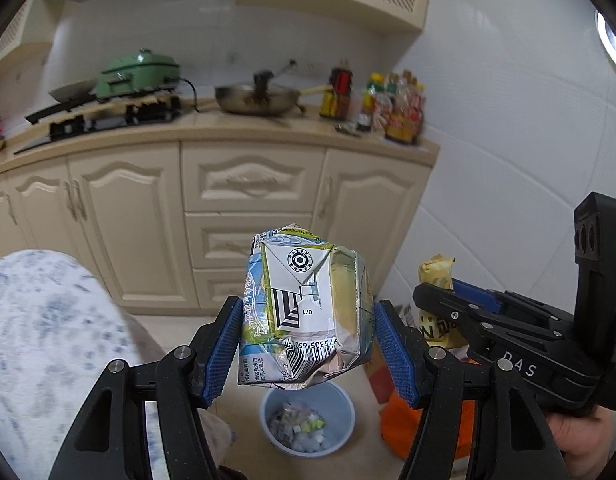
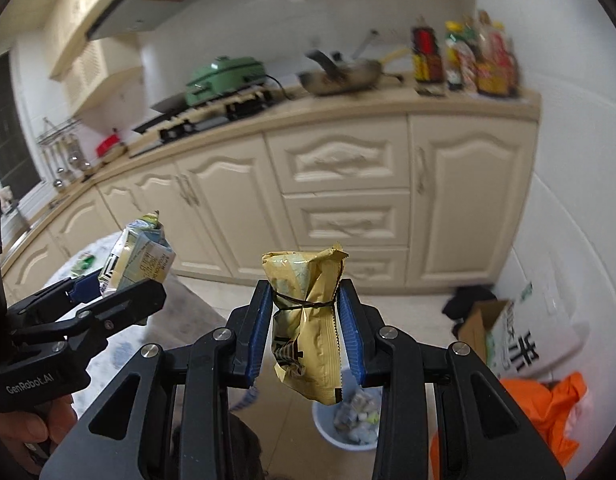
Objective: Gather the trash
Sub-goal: 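Carry the carton and yellow packet in both tools over the blue bin, then open both tools over the blue bin to drop the carton and packet, then move both open tools back over the table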
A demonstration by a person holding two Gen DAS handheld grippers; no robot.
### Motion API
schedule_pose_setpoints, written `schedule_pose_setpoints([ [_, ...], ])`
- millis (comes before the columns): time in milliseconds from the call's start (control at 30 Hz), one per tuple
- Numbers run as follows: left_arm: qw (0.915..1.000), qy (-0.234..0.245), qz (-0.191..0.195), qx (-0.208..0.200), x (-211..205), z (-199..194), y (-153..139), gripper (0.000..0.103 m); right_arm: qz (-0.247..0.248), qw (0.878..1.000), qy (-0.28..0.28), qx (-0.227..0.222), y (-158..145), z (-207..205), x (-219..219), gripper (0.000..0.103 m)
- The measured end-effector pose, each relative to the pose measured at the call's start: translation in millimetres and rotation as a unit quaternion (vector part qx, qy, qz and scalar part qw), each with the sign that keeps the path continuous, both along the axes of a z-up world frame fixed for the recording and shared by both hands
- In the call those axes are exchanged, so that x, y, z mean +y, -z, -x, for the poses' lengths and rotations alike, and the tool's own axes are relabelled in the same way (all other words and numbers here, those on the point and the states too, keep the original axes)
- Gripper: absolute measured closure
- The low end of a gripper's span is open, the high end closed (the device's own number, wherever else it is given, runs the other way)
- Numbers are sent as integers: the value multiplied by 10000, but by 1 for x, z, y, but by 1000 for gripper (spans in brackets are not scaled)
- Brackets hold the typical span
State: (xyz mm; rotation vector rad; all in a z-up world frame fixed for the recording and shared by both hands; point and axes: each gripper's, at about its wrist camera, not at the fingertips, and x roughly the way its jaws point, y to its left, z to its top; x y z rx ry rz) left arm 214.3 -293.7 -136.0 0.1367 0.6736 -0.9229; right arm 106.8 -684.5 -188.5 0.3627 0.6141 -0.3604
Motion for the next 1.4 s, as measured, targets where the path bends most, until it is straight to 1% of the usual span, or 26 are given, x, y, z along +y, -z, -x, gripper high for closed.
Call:
schedule_pose_setpoints([
  [167,9991,142,-291,283,-39,-20,23,42,-258,9991,169,287,35,3,-24,69],
  [300,9968,248,-531,539,-72,-38,45,42,-561,9968,246,518,67,-1,-41,69],
  [433,9925,385,-776,859,-110,-57,67,42,-808,9938,266,717,95,-7,-52,69],
  [533,9898,479,-917,982,-142,-74,80,41,-956,9913,304,858,113,-13,-60,69],
  [600,9872,533,-1032,1090,-156,-82,90,41,-1035,9896,327,946,124,-15,-64,69],
  [633,9858,544,-1097,1152,-163,-87,95,41,-1088,9886,335,988,129,-17,-67,67],
  [667,9839,571,-1174,1223,-170,-91,101,41,-1141,9876,356,1019,134,-18,-69,67],
  [700,9811,589,-1288,1320,-179,-96,108,40,-1204,9863,370,1064,140,-19,-72,67],
  [733,9797,587,-1345,1368,-187,-101,113,33,-1274,9849,388,1110,147,-20,-76,67],
  [767,9789,563,-1387,1392,-192,-104,116,27,-1334,9836,426,1137,152,-20,-79,64],
  [800,9788,524,-1413,1389,-197,-107,118,14,-1413,9820,459,1170,159,-21,-83,59],
  [833,9796,446,-1425,1347,-200,-110,119,10,-1500,9799,506,1212,165,-21,-87,50],
  [867,9801,411,-1419,1325,-204,-113,120,9,-1549,9786,556,1231,170,-20,-89,40],
  [933,9801,331,-1454,1314,-209,-118,120,2,-1615,9770,647,1231,175,-16,-93,31],
  [967,9805,245,-1495,1253,-211,-119,119,2,-1651,9763,687,1220,176,-15,-93,20],
  [1000,9813,188,-1498,1193,-208,-118,119,1,-1688,9754,752,1204,176,-12,-94,11],
  [1033,9827,121,-1459,1137,-205,-116,116,1,-1701,9741,869,1211,177,-10,-96,0],
  [1200,9858,-34,-1400,931,-202,-104,106,1,-1690,9722,1074,1216,172,-1,-98,0],
  [1400,9894,-47,-1252,728,-173,-80,93,1,-1583,9752,1014,1165,152,-1,-91,0],
])
